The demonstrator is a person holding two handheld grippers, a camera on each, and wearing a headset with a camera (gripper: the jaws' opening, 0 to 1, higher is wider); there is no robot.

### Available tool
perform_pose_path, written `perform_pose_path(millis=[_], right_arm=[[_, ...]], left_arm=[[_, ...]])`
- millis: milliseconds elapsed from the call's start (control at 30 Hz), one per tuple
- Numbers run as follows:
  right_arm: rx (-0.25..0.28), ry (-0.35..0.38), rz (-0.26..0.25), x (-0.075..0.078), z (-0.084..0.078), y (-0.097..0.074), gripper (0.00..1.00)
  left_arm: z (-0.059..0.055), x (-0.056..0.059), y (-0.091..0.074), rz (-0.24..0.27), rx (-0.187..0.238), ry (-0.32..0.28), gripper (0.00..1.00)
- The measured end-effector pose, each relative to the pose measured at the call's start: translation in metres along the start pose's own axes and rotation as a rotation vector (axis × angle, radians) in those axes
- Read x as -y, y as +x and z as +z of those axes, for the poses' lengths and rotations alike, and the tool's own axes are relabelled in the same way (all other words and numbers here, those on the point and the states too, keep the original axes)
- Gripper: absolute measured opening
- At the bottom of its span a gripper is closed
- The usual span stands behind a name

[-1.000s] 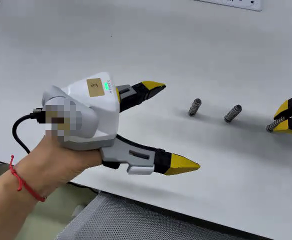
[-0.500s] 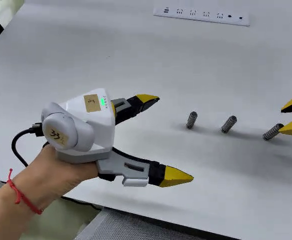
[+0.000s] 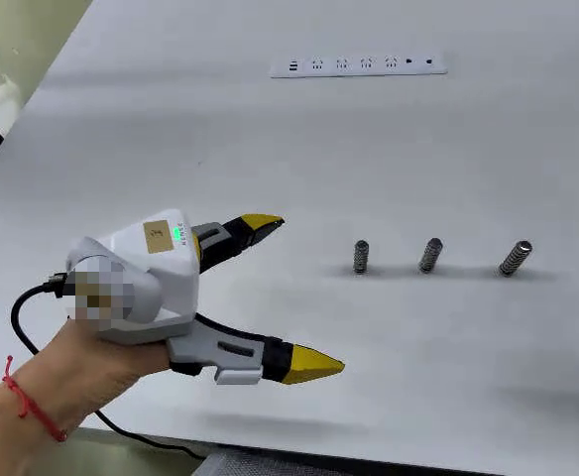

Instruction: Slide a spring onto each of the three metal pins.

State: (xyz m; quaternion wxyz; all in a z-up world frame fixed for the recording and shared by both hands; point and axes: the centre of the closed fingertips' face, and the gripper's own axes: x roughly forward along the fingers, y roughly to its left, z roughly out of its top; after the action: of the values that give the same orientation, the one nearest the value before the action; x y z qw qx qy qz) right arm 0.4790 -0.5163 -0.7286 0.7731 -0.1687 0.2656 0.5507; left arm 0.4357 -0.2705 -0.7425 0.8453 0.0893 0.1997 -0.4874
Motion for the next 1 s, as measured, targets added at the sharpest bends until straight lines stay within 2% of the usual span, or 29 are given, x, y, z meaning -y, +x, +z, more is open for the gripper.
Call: perform_pose_path(millis=[100, 200, 400, 567, 733, 933, 1000], right_arm=[[0.040, 0.040, -0.027, 0.002, -0.018, -0.009, 0.82], [0.055, 0.069, -0.058, 0.006, -0.035, -0.015, 0.86], [0.089, 0.097, -0.088, 0.002, -0.051, -0.021, 0.92], [0.105, 0.096, -0.100, -0.004, -0.054, -0.019, 0.94], [0.106, 0.094, -0.106, -0.008, -0.054, -0.017, 0.94], [0.117, 0.094, -0.115, -0.020, -0.036, -0.016, 0.93], [0.114, 0.092, -0.115, -0.021, -0.035, -0.017, 0.93]], left_arm=[[-0.006, -0.002, -0.001, 0.004, -0.023, 0.001, 1.00], [-0.008, -0.003, -0.002, 0.012, -0.036, 0.003, 1.00], [-0.010, -0.002, 0.001, 0.024, -0.038, -0.020, 1.00], [-0.012, 0.002, 0.003, 0.017, -0.047, -0.029, 1.00], [-0.012, 0.001, 0.004, 0.020, -0.048, -0.035, 1.00], [-0.013, 0.004, 0.003, 0.020, -0.049, -0.032, 1.00], [-0.012, 0.004, 0.003, 0.020, -0.047, -0.033, 1.00]])
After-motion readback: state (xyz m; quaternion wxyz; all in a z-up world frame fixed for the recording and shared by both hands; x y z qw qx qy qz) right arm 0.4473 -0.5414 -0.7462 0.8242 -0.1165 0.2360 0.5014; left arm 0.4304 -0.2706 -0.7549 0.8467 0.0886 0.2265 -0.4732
